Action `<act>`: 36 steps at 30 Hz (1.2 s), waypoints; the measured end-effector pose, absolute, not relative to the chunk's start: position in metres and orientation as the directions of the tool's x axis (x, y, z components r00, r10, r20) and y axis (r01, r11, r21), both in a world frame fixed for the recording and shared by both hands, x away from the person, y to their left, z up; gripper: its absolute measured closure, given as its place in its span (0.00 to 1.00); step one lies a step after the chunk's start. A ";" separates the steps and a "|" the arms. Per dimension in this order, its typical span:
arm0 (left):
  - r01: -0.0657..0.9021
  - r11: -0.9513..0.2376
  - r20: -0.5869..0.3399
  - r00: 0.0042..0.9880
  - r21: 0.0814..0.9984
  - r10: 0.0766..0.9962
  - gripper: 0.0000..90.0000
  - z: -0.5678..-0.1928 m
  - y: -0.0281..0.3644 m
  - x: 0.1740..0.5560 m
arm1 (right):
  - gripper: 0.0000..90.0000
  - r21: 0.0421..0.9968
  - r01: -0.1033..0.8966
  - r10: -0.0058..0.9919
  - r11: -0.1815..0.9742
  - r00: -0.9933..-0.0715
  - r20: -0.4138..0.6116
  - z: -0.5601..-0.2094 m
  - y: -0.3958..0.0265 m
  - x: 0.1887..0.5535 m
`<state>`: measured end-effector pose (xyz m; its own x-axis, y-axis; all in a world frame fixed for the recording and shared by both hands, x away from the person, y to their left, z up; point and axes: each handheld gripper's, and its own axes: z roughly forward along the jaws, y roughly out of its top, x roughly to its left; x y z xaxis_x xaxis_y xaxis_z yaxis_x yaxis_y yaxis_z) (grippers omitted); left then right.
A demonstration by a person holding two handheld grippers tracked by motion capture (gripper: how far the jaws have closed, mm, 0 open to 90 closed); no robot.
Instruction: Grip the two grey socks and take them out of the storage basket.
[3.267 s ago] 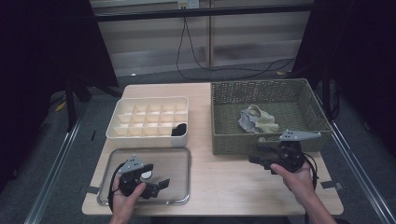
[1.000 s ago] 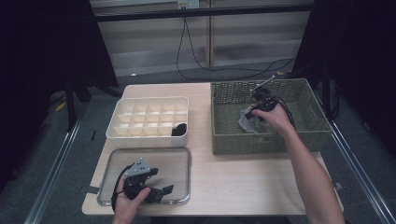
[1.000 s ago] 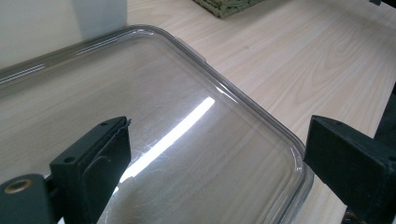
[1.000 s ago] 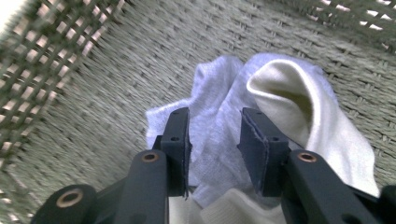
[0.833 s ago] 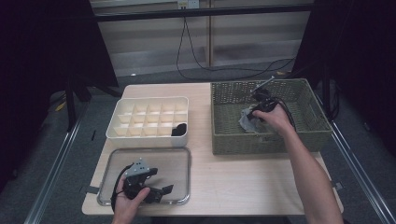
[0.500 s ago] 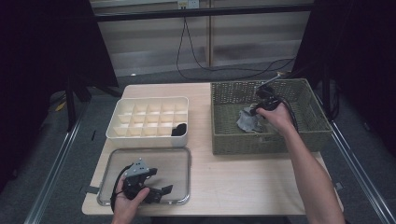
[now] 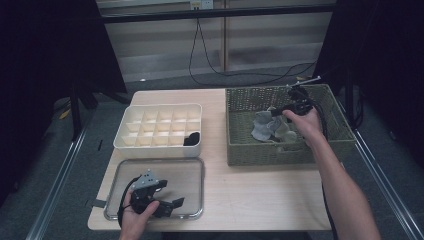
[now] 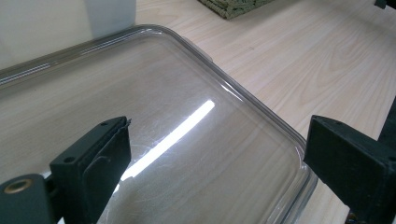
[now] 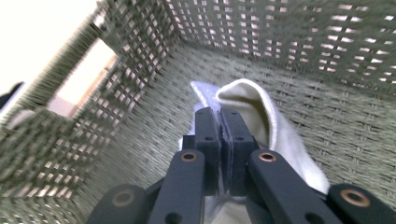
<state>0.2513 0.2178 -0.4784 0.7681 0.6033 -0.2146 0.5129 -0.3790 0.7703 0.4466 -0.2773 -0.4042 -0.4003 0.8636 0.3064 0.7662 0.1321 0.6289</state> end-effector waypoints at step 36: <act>0.507 -0.374 -0.213 0.770 0.777 0.601 0.08 -0.477 0.217 0.250 | 0.98 0.778 0.628 0.783 0.027 -0.497 0.374 -0.359 -0.286 0.412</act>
